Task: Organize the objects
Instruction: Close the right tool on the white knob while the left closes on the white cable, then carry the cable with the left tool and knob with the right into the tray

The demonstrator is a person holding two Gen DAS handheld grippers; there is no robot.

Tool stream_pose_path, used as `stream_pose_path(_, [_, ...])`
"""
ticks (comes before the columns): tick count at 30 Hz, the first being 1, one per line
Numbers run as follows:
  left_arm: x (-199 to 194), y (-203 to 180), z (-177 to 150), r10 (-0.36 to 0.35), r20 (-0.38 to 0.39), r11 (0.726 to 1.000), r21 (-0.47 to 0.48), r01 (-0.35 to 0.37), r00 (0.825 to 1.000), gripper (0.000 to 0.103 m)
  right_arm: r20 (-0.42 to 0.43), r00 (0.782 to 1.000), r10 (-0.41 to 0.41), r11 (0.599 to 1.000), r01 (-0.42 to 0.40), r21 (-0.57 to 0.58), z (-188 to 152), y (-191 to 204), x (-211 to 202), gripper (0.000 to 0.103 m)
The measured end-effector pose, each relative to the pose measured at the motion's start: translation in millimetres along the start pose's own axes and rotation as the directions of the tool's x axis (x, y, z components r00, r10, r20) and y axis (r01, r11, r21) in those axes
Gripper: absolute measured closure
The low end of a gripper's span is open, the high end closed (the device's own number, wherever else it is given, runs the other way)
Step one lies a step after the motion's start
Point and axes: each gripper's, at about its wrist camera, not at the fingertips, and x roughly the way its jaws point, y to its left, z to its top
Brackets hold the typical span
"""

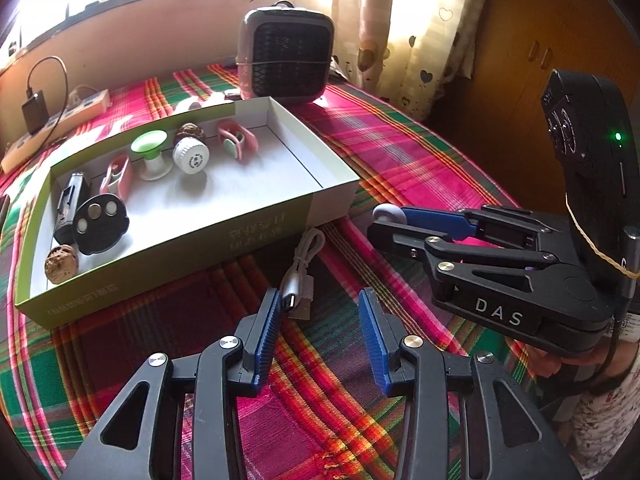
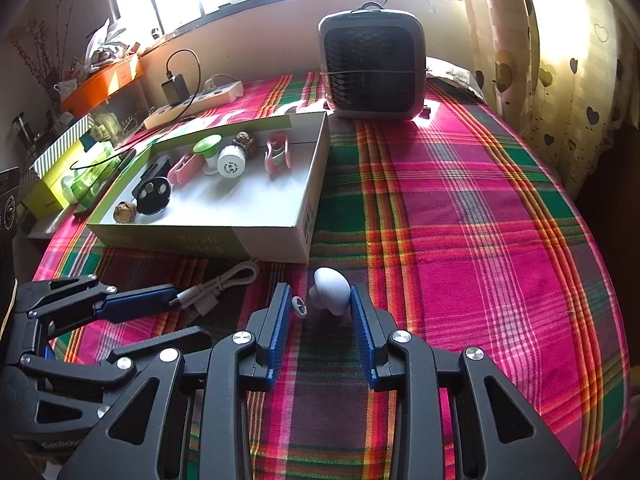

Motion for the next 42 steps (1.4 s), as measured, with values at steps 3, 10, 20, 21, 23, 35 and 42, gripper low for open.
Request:
stream_pose_path(3, [-1, 0, 1, 0.017, 0.01, 1.0, 0.008, -0.017, 1.0, 0.065, -0.001, 1.0, -0.001, 1.0, 0.001, -0.003, 0, 0, 0, 0.071])
stream_pose_path(10, [5, 8, 8, 0.051, 0.0, 0.999, -0.013, -0.051, 0.999, 0.065, -0.004, 1.0, 0.001, 1.0, -0.001, -0.001, -2, 0, 0, 0.071])
stream_pose_path(20, [14, 5, 13, 0.056, -0.025, 0.998, -0.021, -0.056, 0.998, 0.065, -0.002, 1.0, 0.003, 1.0, -0.003, 0.003, -2, -1, -1, 0.071])
stream_pose_path(21, [14, 5, 13, 0.057, -0.024, 0.998, -0.022, -0.058, 0.998, 0.065, -0.002, 1.0, 0.004, 1.0, -0.004, 0.004, -2, -1, -1, 0.071])
stream_pose_path(23, [15, 3, 12, 0.068, -0.021, 0.998, -0.012, -0.068, 0.997, 0.066, -0.003, 1.0, 0.004, 1.0, -0.004, 0.002, -2, -1, -1, 0.071])
stream_pose_path(35, [15, 4, 11, 0.112, -0.01, 0.994, -0.005, -0.112, 0.994, 0.083, -0.004, 1.0, 0.004, 1.0, -0.004, 0.002, -2, 0, 0, 0.071])
stream_pose_path(42, [14, 3, 10, 0.118, -0.004, 0.993, 0.002, -0.118, 0.993, 0.085, -0.004, 1.0, 0.004, 1.0, -0.004, 0.002, -2, 0, 0, 0.071])
